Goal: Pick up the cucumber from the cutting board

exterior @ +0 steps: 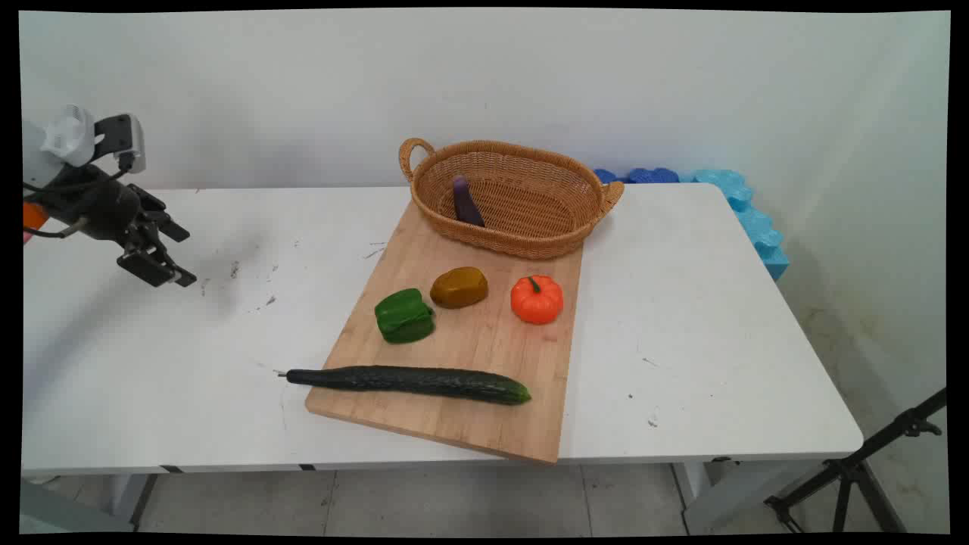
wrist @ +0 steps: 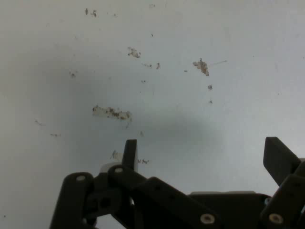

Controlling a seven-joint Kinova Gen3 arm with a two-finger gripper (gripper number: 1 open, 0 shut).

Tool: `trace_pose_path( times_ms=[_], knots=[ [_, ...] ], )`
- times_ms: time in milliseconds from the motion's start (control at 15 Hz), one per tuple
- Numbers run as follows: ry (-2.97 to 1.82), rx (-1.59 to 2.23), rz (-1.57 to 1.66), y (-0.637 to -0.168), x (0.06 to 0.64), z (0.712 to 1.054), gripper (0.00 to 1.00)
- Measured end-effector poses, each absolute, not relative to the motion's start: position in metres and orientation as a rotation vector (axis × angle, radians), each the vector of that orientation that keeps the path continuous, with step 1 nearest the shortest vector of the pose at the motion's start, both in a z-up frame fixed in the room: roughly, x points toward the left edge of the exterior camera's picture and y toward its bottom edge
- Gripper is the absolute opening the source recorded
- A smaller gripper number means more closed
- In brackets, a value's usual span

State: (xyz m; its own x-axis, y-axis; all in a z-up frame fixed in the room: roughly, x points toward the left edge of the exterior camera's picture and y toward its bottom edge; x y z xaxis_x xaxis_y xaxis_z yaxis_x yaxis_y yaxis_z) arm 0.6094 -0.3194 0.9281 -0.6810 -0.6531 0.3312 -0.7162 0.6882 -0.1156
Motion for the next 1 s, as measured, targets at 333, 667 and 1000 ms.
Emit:
trace_pose_path(
  times_ms=[333,667,1000],
  knots=[
    [-2.656,1.046,0.338,-0.326,0.590,0.930,1.00],
    [-2.651,0.979,0.311,-0.336,0.548,0.930,1.00],
    [-2.640,0.868,0.251,-0.343,0.491,0.927,1.00]
  ],
)
